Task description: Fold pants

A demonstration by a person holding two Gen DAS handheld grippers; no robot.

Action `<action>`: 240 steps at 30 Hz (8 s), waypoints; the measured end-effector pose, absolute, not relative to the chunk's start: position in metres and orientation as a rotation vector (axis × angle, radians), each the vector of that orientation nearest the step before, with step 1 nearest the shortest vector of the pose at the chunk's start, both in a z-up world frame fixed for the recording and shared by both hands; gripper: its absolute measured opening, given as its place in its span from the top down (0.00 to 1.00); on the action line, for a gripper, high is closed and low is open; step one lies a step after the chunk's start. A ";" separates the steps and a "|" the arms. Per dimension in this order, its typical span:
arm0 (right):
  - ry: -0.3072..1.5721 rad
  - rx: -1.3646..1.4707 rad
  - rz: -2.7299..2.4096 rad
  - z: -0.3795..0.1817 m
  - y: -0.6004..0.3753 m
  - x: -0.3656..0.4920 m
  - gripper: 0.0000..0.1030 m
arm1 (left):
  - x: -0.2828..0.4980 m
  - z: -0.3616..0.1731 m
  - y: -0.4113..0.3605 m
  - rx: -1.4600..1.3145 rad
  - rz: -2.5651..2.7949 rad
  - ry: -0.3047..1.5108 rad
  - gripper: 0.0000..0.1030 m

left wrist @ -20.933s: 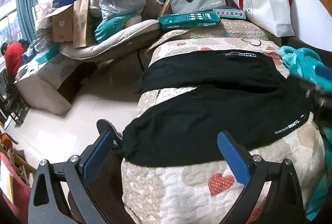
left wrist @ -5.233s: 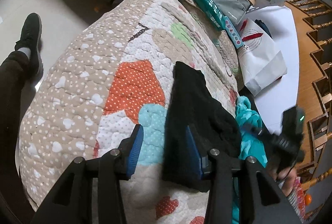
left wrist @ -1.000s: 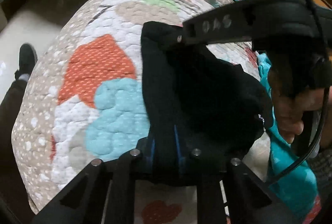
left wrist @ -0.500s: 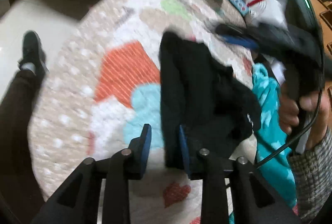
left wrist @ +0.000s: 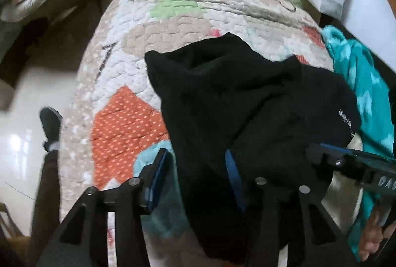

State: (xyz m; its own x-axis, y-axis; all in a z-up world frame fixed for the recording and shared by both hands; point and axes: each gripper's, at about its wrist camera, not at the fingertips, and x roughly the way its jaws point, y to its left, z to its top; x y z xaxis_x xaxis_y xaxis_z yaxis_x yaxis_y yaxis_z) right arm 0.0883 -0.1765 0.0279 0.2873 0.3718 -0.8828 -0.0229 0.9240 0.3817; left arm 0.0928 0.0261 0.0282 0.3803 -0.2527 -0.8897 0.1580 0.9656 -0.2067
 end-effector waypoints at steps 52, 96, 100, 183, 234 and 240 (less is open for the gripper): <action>0.730 -0.482 0.279 0.097 -0.072 0.015 0.68 | 0.171 0.109 0.013 -0.277 -0.575 0.990 0.83; 1.235 0.007 0.341 0.061 -0.154 0.054 0.41 | 0.130 0.056 0.092 -0.634 -0.343 1.114 0.58; 1.192 0.126 0.301 0.083 -0.180 0.064 0.38 | 0.111 0.068 0.112 -0.624 -0.284 1.073 0.58; 1.122 0.325 0.384 0.058 -0.151 0.268 0.51 | 0.247 0.051 0.026 -0.383 -0.239 1.143 0.49; 1.050 0.250 0.224 0.074 -0.192 0.148 0.13 | 0.116 0.106 0.084 -0.335 -0.017 0.955 0.31; 0.960 0.263 0.194 0.094 -0.194 0.105 0.13 | 0.046 0.153 0.056 -0.160 0.133 0.728 0.18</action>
State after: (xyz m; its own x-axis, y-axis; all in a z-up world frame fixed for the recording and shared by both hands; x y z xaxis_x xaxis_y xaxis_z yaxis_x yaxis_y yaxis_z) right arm 0.1054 -0.1937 0.0941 0.5597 0.2783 -0.7806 -0.0465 0.9510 0.3057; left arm 0.0465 0.0563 0.1530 0.7387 0.0651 -0.6709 -0.1764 0.9793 -0.0992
